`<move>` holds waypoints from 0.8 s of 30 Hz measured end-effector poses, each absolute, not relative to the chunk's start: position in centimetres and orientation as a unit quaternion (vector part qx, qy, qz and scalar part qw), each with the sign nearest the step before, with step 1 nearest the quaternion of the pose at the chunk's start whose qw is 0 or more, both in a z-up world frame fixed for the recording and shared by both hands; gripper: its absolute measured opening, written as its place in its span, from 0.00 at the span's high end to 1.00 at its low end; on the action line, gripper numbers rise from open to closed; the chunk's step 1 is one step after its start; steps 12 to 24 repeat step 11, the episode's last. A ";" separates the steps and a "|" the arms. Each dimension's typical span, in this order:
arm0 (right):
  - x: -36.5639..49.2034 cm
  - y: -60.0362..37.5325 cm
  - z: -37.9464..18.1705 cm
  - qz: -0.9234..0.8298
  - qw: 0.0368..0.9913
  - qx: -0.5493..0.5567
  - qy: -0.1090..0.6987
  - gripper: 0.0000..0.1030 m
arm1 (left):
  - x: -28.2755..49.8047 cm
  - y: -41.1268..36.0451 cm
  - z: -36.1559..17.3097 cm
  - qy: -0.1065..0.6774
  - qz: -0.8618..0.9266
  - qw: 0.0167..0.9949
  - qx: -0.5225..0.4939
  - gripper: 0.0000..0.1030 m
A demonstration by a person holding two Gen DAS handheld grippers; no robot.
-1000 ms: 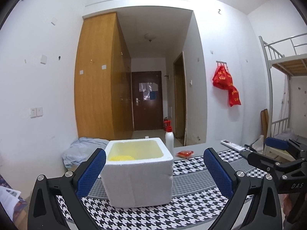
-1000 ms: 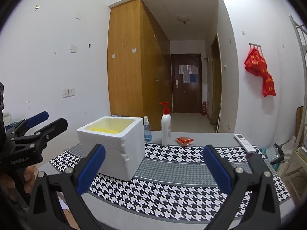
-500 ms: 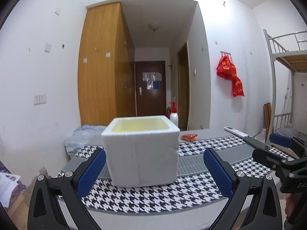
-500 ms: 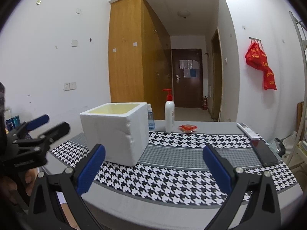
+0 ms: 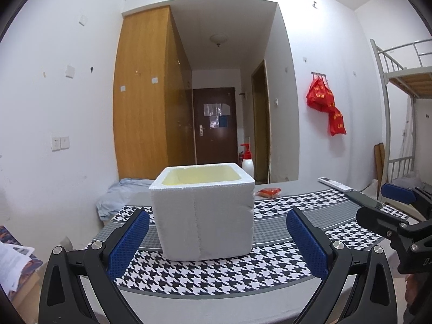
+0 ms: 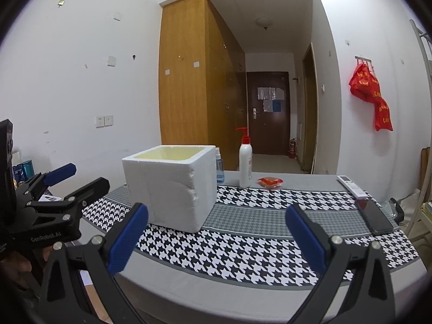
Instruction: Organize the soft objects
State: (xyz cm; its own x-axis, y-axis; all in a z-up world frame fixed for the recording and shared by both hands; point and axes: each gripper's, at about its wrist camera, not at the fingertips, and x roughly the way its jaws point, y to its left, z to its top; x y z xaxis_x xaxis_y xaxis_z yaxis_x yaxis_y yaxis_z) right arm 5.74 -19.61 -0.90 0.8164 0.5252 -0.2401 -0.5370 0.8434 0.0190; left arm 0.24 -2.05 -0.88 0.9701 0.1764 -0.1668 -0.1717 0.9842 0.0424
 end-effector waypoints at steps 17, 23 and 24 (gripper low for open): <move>5.5 -19.6 -1.0 0.280 0.952 -0.027 0.119 0.00 | 0.0 -2.2 -0.8 0.088 0.085 0.992 0.019 0.01; 5.5 -19.6 -1.0 0.280 0.952 -0.027 0.119 0.00 | 0.0 -2.2 -0.8 0.088 0.085 0.992 0.019 0.01; 5.5 -19.6 -1.0 0.280 0.952 -0.027 0.119 0.00 | 0.0 -2.2 -0.8 0.088 0.085 0.992 0.019 0.01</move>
